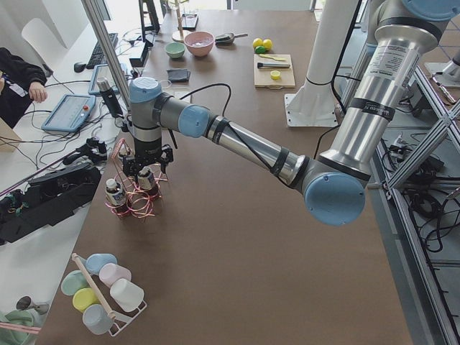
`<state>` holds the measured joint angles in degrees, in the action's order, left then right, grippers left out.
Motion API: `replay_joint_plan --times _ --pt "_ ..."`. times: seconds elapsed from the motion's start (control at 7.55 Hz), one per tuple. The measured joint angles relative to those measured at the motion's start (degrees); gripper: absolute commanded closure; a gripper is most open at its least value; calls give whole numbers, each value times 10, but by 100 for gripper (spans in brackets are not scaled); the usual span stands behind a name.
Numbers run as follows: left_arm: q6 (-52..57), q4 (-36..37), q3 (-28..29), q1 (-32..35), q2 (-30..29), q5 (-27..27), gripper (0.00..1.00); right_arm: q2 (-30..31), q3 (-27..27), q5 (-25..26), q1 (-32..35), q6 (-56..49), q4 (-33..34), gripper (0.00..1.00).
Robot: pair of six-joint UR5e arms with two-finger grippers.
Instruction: Take tea from basket to plate
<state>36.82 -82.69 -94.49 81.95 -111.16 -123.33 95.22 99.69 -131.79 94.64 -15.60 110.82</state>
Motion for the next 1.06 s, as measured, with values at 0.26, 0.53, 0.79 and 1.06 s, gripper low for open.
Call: replay_joint_plan --times 0.26,0.53,0.79,1.06 --pt "53 5 26 -7 -41 -1 4 15 6 -6 5 -2 26 0" --pt "103 6 68 -8 -90 -1 5 15 10 -7 6 -3 31 0" --pt "144 3 121 -5 -123 -2 5 3 12 -4 -6 -3 30 0" --pt "164 5 171 -1 -168 -6 4 -3 12 -2 -12 -3 27 0"
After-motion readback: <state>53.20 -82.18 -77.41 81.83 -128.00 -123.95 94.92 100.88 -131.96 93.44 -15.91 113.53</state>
